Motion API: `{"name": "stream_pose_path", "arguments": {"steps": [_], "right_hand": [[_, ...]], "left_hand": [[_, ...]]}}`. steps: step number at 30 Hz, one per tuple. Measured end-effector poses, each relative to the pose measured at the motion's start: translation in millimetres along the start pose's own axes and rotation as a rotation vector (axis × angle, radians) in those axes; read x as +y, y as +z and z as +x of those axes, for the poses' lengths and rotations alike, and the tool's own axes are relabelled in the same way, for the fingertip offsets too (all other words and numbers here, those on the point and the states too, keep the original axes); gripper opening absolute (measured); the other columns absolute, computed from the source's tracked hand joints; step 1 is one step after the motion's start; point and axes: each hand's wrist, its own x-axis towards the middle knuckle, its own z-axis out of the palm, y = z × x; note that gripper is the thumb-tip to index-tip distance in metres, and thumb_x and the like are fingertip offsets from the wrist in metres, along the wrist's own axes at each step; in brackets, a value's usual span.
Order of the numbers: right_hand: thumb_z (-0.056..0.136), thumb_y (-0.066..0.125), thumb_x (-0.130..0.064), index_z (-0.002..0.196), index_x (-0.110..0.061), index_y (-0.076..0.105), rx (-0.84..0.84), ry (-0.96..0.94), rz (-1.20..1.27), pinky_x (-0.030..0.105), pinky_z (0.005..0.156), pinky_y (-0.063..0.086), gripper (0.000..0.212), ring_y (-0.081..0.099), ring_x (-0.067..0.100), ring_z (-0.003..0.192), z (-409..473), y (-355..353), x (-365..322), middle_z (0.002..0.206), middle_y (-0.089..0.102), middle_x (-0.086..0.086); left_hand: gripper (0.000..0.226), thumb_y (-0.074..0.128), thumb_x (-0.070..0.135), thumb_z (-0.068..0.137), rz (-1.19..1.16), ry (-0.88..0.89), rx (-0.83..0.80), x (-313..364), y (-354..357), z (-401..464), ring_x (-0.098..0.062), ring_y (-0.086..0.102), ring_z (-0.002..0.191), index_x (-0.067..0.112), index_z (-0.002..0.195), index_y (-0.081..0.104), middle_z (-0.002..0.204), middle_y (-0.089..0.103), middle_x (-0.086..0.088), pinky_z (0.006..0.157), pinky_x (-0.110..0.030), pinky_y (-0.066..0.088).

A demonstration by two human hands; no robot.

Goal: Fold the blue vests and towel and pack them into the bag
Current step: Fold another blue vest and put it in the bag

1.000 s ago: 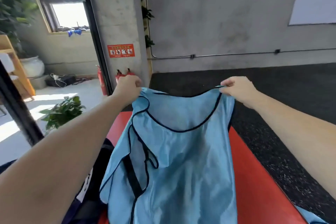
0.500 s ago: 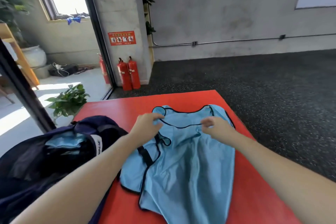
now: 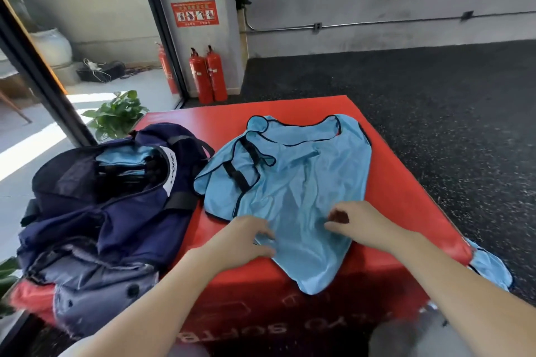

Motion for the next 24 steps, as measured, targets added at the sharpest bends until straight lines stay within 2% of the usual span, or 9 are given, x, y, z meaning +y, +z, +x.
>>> {"name": "stream_pose_path", "arguments": {"steps": [3,5,10,14,16,18,21,23,24], "right_hand": [[0.083,0.079,-0.045,0.086,-0.034,0.071,-0.099,-0.033,-0.033,0.011,0.069,0.044,0.013,0.062,-0.005,0.079,-5.1,8.0,4.2,0.082,0.069,-0.014],[0.080,0.080,-0.049,0.092,-0.033,0.072,-0.091,-0.062,-0.040,0.011,0.070,0.043,0.021,0.061,-0.003,0.082,-1.2,12.1,5.3,0.087,0.066,-0.013],[0.084,0.075,-0.051,0.114,-0.026,0.070,0.004,-0.093,-0.097,0.023,0.085,0.043,0.039,0.056,0.005,0.092,22.0,15.6,10.5,0.100,0.056,-0.016],[0.090,0.065,-0.055,0.131,-0.020,0.061,0.082,-0.056,-0.155,0.036,0.104,0.043,0.054,0.054,0.016,0.120,38.7,10.4,15.7,0.126,0.059,-0.005],[0.092,0.060,-0.058,0.134,-0.020,0.059,0.116,-0.025,-0.150,0.035,0.103,0.043,0.057,0.054,0.016,0.121,47.8,7.5,20.4,0.131,0.060,-0.004],[0.092,0.055,-0.063,0.133,-0.021,0.058,0.144,0.005,-0.123,0.030,0.099,0.042,0.058,0.055,0.014,0.118,55.9,4.5,23.7,0.129,0.061,-0.005],[0.091,0.049,-0.068,0.130,-0.024,0.058,0.177,0.005,-0.100,0.032,0.099,0.043,0.060,0.055,0.013,0.117,61.8,1.9,17.7,0.125,0.061,-0.008],[0.089,0.053,-0.069,0.130,-0.027,0.057,0.170,-0.038,-0.088,0.032,0.102,0.041,0.059,0.052,0.009,0.119,60.1,2.4,4.2,0.127,0.058,-0.013],[0.086,0.057,-0.070,0.130,-0.029,0.057,0.154,-0.068,-0.067,0.029,0.102,0.040,0.060,0.050,0.005,0.118,58.0,3.2,-3.9,0.127,0.056,-0.017]], "left_hand": [[0.031,0.078,0.043,0.080,0.051,0.059,0.012,-11.0,0.0,-3.7,0.007,0.047,0.115,0.032,0.109,0.076,0.123,0.061,0.021,0.099,-0.010,0.033],[0.019,0.077,0.033,0.085,0.043,0.084,0.067,-12.0,2.0,-1.2,0.009,0.048,0.109,0.027,0.103,0.079,0.118,0.065,0.019,0.093,-0.003,0.028],[0.005,0.071,0.026,0.090,-0.029,0.021,0.166,-8.7,2.9,16.7,0.000,0.061,0.097,0.026,0.090,0.076,0.097,0.071,0.016,0.089,-0.018,0.044],[0.010,0.065,0.020,0.095,-0.142,-0.060,0.295,-5.2,-5.6,41.2,-0.002,0.063,0.072,0.023,0.089,0.073,0.077,0.071,0.010,0.062,-0.013,0.043],[0.011,0.062,0.019,0.097,-0.189,-0.081,0.362,-4.6,-11.0,55.4,0.005,0.057,0.061,0.021,0.093,0.072,0.071,0.065,0.014,0.057,-0.011,0.039],[0.013,0.059,0.021,0.099,-0.222,-0.104,0.404,-7.5,-15.6,69.9,0.000,0.054,0.056,0.022,0.100,0.072,0.071,0.063,0.014,0.054,-0.012,0.037],[0.013,0.060,0.023,0.099,-0.270,-0.129,0.418,-11.7,-20.9,89.1,-0.003,0.048,0.047,0.022,0.106,0.071,0.070,0.064,0.000,0.049,-0.013,0.036],[0.014,0.062,0.025,0.099,-0.312,-0.153,0.405,-13.8,-24.3,99.4,0.000,0.047,0.043,0.023,0.109,0.069,0.076,0.067,-0.008,0.045,-0.011,0.035],[0.013,0.063,0.026,0.098,-0.329,-0.164,0.401,-14.8,-26.1,103.5,0.001,0.047,0.041,0.023,0.109,0.069,0.075,0.067,-0.007,0.044,-0.011,0.034]]}}
